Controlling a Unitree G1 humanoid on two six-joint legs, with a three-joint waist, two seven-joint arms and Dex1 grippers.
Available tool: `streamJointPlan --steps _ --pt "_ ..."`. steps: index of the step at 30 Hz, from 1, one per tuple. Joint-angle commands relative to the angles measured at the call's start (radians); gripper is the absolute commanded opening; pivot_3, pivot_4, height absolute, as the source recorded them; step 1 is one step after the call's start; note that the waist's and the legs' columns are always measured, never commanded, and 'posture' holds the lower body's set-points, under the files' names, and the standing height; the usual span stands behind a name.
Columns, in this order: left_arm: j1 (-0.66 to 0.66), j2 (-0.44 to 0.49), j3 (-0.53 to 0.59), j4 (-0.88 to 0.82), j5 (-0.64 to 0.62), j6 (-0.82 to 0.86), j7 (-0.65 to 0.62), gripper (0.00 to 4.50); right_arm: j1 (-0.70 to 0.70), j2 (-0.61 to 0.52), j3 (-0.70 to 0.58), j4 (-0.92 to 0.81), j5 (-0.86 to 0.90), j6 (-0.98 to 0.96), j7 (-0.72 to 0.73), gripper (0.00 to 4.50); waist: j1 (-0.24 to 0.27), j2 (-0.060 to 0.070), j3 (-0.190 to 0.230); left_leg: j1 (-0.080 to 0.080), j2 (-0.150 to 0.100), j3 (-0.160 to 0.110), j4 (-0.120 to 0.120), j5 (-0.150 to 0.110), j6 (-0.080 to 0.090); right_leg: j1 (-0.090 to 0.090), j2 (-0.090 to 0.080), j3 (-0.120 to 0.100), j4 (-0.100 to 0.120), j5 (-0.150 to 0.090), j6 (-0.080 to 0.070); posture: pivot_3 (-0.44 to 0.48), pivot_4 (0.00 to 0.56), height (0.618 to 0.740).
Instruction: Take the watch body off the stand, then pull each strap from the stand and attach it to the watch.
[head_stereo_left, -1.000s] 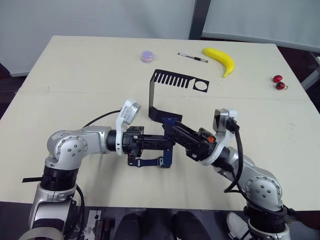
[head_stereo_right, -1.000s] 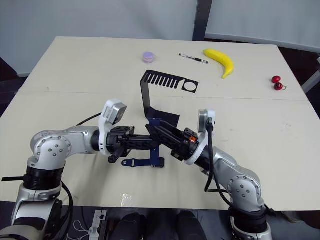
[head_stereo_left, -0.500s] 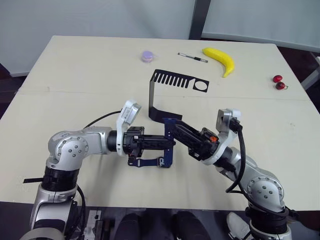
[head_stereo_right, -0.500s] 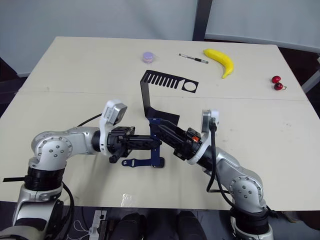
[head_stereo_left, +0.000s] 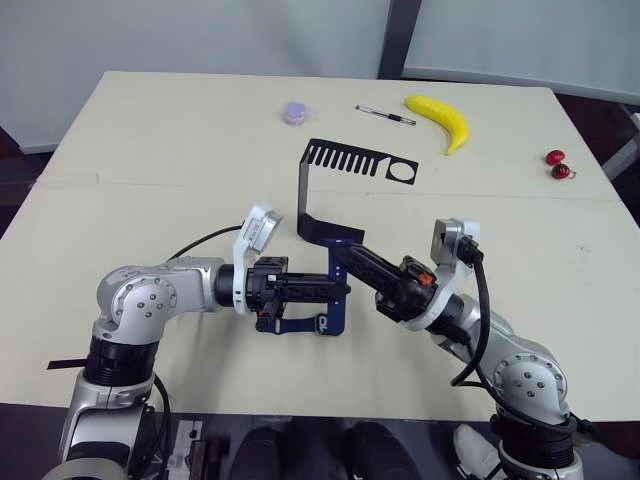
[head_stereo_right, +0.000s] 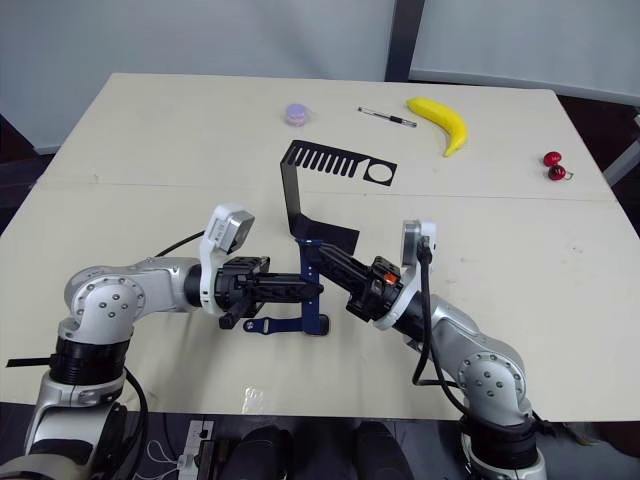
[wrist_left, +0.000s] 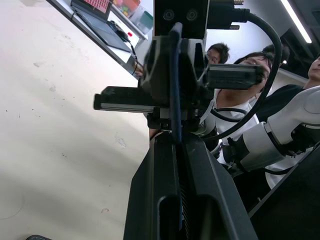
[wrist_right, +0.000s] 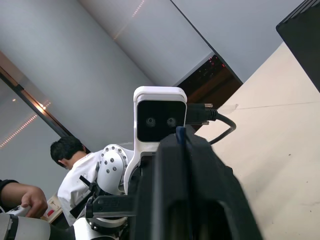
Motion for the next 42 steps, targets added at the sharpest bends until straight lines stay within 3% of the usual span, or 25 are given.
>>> streamJointPlan --steps 1,21,22,25,37,40,42 --pt "-0.004 0.002 0.017 -0.037 -0.016 -0.004 0.002 0.00 0.010 -0.003 0.002 -0.014 0.014 -0.006 0.019 0.03 0.000 0.000 0.000 0.000 0.000 0.000 0.000 0.000 0.000 0.000 0.000 0.000 0.000 0.000 0.000 0.000 0.150 0.740" --pt "-0.003 -0.001 0.017 -0.048 -0.019 -0.005 0.002 0.00 0.017 -0.007 0.001 -0.008 0.040 0.008 0.018 0.03 0.000 0.000 0.000 0.000 0.000 0.000 0.000 0.000 0.000 0.000 0.000 0.000 0.000 0.000 0.000 0.000 0.150 0.740" --pt "-0.003 -0.001 0.017 -0.048 -0.019 -0.005 0.001 0.00 0.015 -0.004 0.001 -0.007 0.036 0.003 0.020 0.66 0.000 0.000 0.000 0.000 0.000 0.000 0.000 0.000 0.000 0.000 0.000 0.000 0.000 0.000 0.000 0.000 0.150 0.740" --pt "-0.001 0.002 0.019 -0.049 -0.019 -0.007 0.000 0.00 0.016 -0.010 -0.001 -0.021 0.025 -0.009 0.045 1.88 0.000 0.000 0.000 0.000 0.000 0.000 0.000 0.000 0.000 0.000 0.000 0.000 0.000 0.000 0.000 0.000 0.150 0.740" --pt "0.000 0.003 0.018 -0.049 -0.020 -0.004 -0.001 0.00 0.021 -0.007 0.000 -0.013 0.001 -0.020 0.045 1.88 0.000 0.000 0.000 0.000 0.000 0.000 0.000 0.000 0.000 0.000 0.000 0.000 0.000 0.000 0.000 0.000 0.150 0.740" --pt "0.000 0.006 0.016 -0.049 -0.020 -0.002 -0.002 0.00 0.019 -0.005 0.003 -0.014 0.002 -0.019 0.053 1.04 0.000 0.000 0.000 0.000 0.000 0.000 0.000 0.000 0.000 0.000 0.000 0.000 0.000 0.000 0.000 0.000 0.150 0.740" --pt "0.000 0.007 0.016 -0.050 -0.020 -0.001 -0.003 0.00 0.019 -0.004 0.006 -0.016 0.003 -0.019 0.057 0.11 0.000 0.000 0.000 0.000 0.000 0.000 0.000 0.000 0.000 0.000 0.000 0.000 0.000 0.000 0.000 0.000 0.150 0.740"
